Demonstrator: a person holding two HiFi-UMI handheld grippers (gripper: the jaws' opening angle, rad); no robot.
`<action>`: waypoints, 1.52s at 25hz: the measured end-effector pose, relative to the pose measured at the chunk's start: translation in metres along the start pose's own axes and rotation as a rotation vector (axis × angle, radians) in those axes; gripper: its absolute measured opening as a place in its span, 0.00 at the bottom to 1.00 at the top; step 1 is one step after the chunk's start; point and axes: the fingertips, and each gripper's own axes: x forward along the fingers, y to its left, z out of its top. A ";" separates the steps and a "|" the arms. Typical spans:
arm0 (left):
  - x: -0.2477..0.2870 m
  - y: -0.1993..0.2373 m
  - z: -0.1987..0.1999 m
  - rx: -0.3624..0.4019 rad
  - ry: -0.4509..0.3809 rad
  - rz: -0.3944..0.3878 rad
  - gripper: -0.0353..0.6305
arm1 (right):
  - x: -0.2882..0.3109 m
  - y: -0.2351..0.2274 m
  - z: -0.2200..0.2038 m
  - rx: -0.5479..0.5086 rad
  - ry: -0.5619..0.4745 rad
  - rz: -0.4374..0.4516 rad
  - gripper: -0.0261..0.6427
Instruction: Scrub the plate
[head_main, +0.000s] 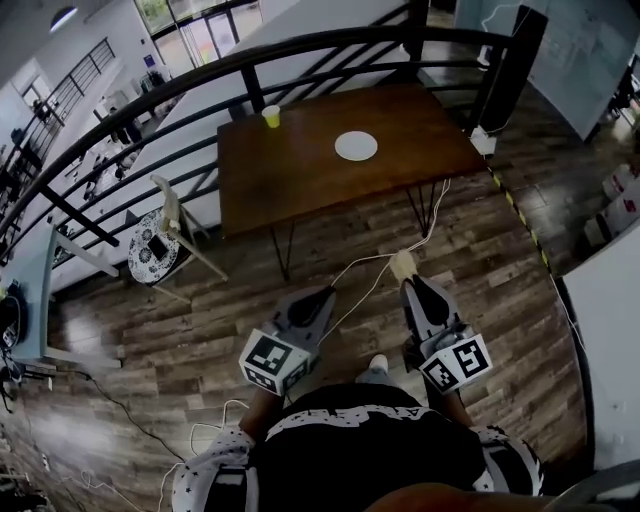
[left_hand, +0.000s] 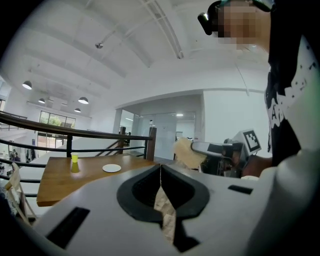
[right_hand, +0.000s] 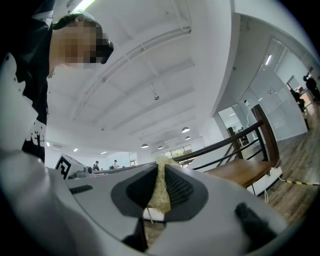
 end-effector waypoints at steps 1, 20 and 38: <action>0.009 -0.004 0.002 0.003 -0.001 -0.013 0.07 | -0.003 -0.008 0.002 -0.002 -0.001 -0.012 0.11; 0.153 -0.095 0.023 0.065 0.031 -0.239 0.07 | -0.073 -0.130 0.039 0.004 -0.050 -0.166 0.11; 0.185 -0.151 0.029 0.107 0.044 -0.293 0.07 | -0.121 -0.159 0.050 0.016 -0.080 -0.192 0.11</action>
